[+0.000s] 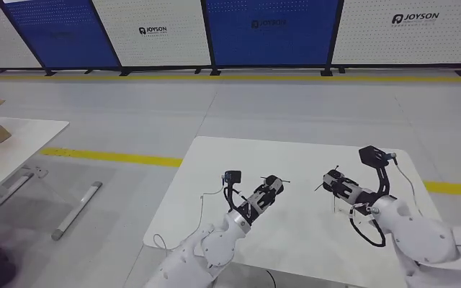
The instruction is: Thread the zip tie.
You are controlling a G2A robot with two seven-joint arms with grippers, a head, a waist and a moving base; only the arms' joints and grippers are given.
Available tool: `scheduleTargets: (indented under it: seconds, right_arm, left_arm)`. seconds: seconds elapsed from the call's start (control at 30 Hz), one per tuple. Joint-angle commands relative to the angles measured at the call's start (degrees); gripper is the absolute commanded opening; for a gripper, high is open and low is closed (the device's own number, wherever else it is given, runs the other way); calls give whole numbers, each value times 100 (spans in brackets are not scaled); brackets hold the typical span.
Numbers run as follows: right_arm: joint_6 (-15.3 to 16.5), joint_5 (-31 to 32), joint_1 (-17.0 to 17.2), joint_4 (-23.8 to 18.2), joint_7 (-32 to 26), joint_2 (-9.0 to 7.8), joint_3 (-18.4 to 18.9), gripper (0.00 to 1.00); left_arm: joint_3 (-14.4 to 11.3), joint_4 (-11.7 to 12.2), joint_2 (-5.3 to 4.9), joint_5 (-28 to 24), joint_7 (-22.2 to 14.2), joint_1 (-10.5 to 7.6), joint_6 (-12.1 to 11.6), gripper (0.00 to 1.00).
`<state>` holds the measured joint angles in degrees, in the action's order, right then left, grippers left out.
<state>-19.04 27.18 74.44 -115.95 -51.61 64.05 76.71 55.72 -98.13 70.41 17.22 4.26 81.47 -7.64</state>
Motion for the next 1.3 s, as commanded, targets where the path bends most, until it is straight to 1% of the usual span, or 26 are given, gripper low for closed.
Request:
scheduleTargets:
  seconds: [0.0,1.13,1.17,1.27]
  right_arm:
    - [0,0,0,0,0,0,0,0]
    - [0,0,0,0,0,0,0,0]
    - [8,-16,8,1,34,1,6,0]
    - [188,-238,48,-115,381,11,129,0]
  left_arm:
    - [0,0,0,0,0,0,0,0]
    - [0,0,0,0,0,0,0,0]
    - [0,0,0,0,0,0,0,0]
    - [0,0,0,0,0,0,0,0]
